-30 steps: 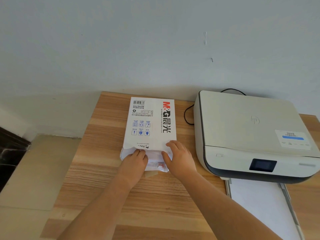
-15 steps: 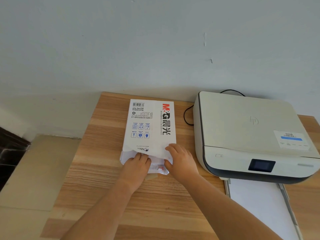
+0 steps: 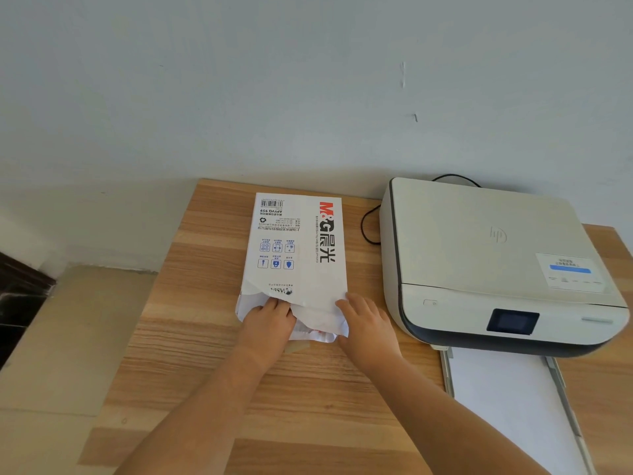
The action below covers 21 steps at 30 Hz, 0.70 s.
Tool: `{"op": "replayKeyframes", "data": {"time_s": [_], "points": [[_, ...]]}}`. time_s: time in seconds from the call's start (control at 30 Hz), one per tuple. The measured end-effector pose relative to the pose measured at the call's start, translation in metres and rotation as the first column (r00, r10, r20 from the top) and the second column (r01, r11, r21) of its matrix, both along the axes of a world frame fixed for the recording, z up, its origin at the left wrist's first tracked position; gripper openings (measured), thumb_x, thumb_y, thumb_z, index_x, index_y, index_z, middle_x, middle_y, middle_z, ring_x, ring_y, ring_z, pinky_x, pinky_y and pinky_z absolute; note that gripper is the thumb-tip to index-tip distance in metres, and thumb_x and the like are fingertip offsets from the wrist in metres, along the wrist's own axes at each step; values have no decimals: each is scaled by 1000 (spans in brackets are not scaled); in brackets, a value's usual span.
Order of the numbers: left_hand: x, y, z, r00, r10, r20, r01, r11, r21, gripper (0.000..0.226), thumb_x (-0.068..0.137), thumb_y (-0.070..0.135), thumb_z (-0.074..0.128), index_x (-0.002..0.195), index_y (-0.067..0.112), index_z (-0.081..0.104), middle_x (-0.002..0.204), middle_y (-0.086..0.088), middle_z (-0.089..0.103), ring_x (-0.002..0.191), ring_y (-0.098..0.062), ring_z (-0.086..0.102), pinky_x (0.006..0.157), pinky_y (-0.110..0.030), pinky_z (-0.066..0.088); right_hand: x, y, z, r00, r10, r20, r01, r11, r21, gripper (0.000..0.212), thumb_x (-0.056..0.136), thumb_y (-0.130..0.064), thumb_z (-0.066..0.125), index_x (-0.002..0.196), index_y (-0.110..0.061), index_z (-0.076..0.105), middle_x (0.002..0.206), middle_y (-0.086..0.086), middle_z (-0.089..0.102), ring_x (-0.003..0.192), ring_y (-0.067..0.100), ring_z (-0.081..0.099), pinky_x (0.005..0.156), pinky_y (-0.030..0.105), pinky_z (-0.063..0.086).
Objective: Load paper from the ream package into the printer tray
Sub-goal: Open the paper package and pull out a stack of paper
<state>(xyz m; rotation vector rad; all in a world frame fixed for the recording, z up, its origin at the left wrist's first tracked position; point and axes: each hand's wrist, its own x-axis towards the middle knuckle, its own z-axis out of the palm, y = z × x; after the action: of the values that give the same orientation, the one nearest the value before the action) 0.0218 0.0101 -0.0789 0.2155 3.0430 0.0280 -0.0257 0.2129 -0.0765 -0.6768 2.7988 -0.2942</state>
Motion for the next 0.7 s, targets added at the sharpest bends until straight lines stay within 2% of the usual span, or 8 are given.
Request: {"op": "replayKeyframes", "data": {"time_s": [0.23,0.4,0.57,0.7], "points": [[14,4,-2,999,22,-43,-20,999,33,41,30,-2,85,66,11,71,73,-2,66,66,-20,64,38,-24,40,0,5,4,998,-41,49,45,996,-83,56,87,-30,64,139,-24,42,147,-3,39,133,19,37,108,35,36],[25,5,-6,998,40,-44,-38,998,47,40,33,0,85,68,14,71,75,0,65,66,-18,63,38,-25,40,2,8,4,999,-29,27,31,998,-54,54,87,-28,63,137,-24,43,144,-4,41,129,19,40,105,35,38],[37,8,-9,996,56,-68,-52,997,65,41,36,-2,84,72,14,71,79,-2,65,68,-18,62,40,-25,43,6,16,4,999,-1,38,0,1000,7,56,87,-25,60,140,-24,40,147,-2,38,133,21,36,108,37,35],[45,10,-11,994,61,-91,-56,997,52,41,34,-3,80,70,15,68,75,0,63,65,-18,62,40,-27,43,10,23,3,998,6,57,-5,1000,-22,54,88,-20,57,140,-24,41,145,-3,39,132,21,37,107,36,38]]}}
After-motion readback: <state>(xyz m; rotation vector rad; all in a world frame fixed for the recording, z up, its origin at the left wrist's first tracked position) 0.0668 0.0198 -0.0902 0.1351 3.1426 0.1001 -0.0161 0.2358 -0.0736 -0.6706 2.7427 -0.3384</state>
